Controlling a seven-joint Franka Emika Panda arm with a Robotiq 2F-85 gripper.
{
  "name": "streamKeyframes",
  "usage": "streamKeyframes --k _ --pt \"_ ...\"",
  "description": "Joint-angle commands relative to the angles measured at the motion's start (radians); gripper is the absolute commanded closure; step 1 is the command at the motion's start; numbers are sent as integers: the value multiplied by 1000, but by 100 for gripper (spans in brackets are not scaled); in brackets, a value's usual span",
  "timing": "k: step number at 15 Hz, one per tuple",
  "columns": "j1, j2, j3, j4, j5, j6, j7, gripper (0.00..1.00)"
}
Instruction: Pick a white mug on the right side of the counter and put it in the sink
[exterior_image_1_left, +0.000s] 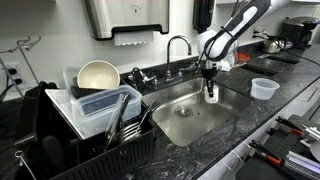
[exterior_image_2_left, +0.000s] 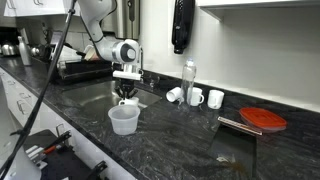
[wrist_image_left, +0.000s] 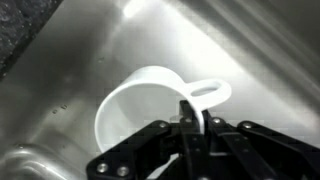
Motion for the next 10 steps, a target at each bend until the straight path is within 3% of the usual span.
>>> streamKeyframes --k 1,10 --pt "-15 67 5 62 4 3 -47 98" --pt "-45 252 11 220 -1 7 -105 98"
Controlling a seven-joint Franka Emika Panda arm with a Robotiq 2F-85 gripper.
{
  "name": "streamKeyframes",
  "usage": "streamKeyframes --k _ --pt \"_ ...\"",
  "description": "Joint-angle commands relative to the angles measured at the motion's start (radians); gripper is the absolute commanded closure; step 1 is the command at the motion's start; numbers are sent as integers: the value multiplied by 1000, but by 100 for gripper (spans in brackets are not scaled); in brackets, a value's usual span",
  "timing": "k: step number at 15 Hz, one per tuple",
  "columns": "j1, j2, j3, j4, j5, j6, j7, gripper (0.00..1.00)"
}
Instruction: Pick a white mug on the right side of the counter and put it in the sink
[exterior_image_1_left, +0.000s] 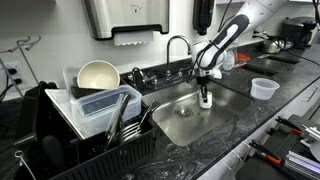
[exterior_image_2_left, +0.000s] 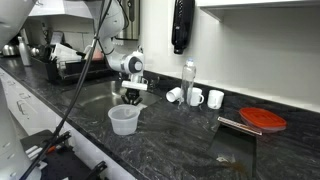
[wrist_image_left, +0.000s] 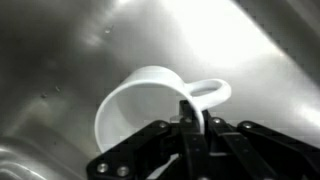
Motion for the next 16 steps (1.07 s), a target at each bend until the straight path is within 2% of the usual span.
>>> streamKeyframes --k 1,6,7,16 --pt "-26 35 13 44 -2 -11 -41 98" --pt "-36 27 16 39 2 -7 -50 98" --pt "-37 24 17 34 2 -9 -53 74" --pt "-22 -35 15 -3 -4 -11 -24 12"
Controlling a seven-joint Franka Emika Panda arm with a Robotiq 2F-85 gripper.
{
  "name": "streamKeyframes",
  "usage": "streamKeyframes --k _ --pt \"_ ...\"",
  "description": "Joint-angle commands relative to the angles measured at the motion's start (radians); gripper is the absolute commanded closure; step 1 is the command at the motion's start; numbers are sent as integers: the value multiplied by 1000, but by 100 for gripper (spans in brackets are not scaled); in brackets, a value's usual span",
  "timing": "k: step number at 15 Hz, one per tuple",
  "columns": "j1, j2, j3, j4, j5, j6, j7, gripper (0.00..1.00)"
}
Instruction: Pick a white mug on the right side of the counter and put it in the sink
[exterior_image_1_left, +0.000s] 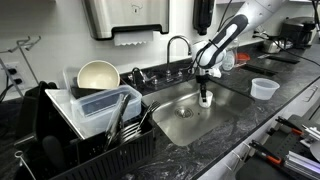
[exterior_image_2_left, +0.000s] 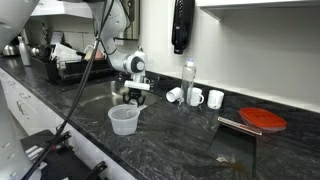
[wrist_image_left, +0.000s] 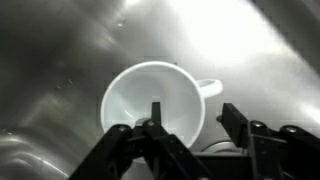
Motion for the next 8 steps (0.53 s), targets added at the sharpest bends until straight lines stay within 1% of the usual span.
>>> streamKeyframes --k 1,2,3,8 --pt "-3 -63 15 -40 -4 -7 5 5" --pt "0 -84 17 -52 -5 -4 8 1" --pt "2 -103 20 -63 -2 -7 10 0" --pt "28 -236 24 -136 -14 -32 26 0"
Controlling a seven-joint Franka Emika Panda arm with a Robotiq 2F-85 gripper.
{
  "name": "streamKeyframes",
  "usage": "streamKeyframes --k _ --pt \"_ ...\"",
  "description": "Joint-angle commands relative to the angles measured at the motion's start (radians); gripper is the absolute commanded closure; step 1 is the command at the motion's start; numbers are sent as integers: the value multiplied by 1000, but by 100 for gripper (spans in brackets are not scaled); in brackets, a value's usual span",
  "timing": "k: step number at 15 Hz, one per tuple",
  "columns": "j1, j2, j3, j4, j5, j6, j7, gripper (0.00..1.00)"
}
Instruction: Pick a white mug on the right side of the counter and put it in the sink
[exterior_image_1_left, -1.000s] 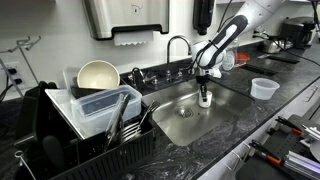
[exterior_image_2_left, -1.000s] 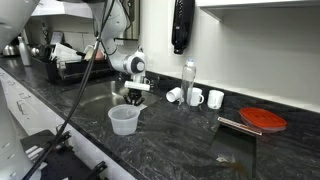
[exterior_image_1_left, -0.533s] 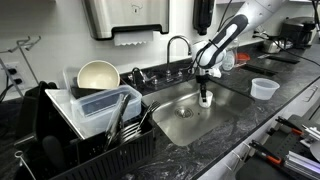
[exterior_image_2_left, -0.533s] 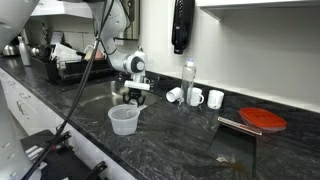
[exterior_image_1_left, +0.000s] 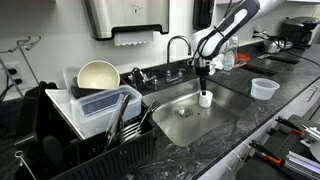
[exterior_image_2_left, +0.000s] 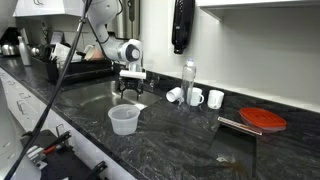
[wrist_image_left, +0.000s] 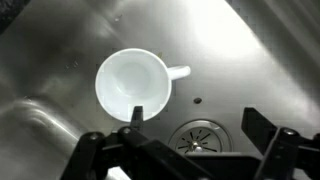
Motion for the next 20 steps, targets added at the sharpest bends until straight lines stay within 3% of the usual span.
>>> streamKeyframes --k 1,11,17,18,20 --pt "17 -119 -6 -84 -20 -7 39 0" --pt "20 -483 -49 -361 -11 19 218 0" --pt "7 -766 -124 -617 -25 11 198 0" --pt "19 -670 -122 -534 -16 -19 207 0" --pt "19 -751 -135 -599 -18 -18 206 0"
